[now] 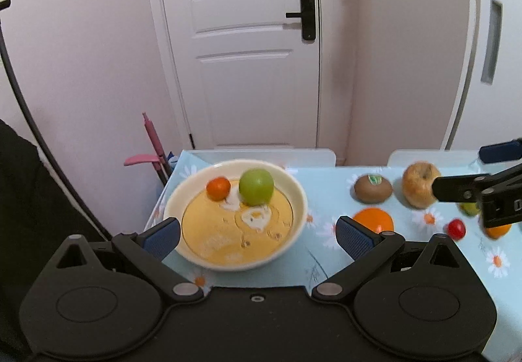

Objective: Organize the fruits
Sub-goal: 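Grasp a red cherry tomato with the left tool while the right tool grasps a tangerine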

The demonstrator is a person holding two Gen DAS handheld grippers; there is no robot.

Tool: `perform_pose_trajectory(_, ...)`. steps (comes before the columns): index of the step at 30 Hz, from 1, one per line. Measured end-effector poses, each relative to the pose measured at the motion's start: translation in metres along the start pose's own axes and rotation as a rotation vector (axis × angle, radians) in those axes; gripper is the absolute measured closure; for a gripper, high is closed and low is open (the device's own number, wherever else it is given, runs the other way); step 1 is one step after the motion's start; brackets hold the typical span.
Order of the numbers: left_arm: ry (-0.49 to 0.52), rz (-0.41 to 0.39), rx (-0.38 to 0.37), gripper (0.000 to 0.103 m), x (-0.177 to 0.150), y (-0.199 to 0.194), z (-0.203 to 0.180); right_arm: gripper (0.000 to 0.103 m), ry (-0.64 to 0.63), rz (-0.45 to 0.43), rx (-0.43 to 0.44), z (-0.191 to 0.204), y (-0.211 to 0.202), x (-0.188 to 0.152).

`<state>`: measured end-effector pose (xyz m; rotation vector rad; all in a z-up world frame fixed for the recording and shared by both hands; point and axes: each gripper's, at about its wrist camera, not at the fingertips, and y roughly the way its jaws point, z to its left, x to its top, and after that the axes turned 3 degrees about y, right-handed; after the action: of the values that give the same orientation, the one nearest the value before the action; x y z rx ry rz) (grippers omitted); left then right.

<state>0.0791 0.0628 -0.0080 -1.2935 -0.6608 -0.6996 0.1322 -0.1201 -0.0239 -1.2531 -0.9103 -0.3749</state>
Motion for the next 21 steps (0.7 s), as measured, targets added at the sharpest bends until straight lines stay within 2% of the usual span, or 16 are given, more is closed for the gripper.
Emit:
perform_pose_trajectory(5, 0.036, -0.007, 0.025, 0.000, -0.019, 0.001, -0.028, 0.000, -0.037, 0.014, 0.033, -0.015, 0.000, -0.029)
perform_pose_trajectory(11, 0.063, -0.005, -0.011, 0.003, -0.042, 0.022, -0.046, 0.000, -0.053, 0.063, 0.082, -0.028, 0.018, -0.063)
perform_pose_trajectory(16, 0.121, 0.022, -0.059, 0.016, -0.060, 0.050, -0.061, 0.000, -0.059, 0.092, 0.104, -0.033, 0.035, -0.088)
perform_pose_trajectory(18, 0.137, 0.039, -0.080, 0.025, -0.067, 0.061, -0.066, 0.000, -0.063, 0.103, 0.109, -0.032, 0.042, -0.096)
perform_pose_trajectory(21, 0.157, 0.047, -0.101, 0.033, -0.075, 0.070, -0.073, 0.001, -0.067, 0.127, 0.116, -0.031, 0.052, -0.105)
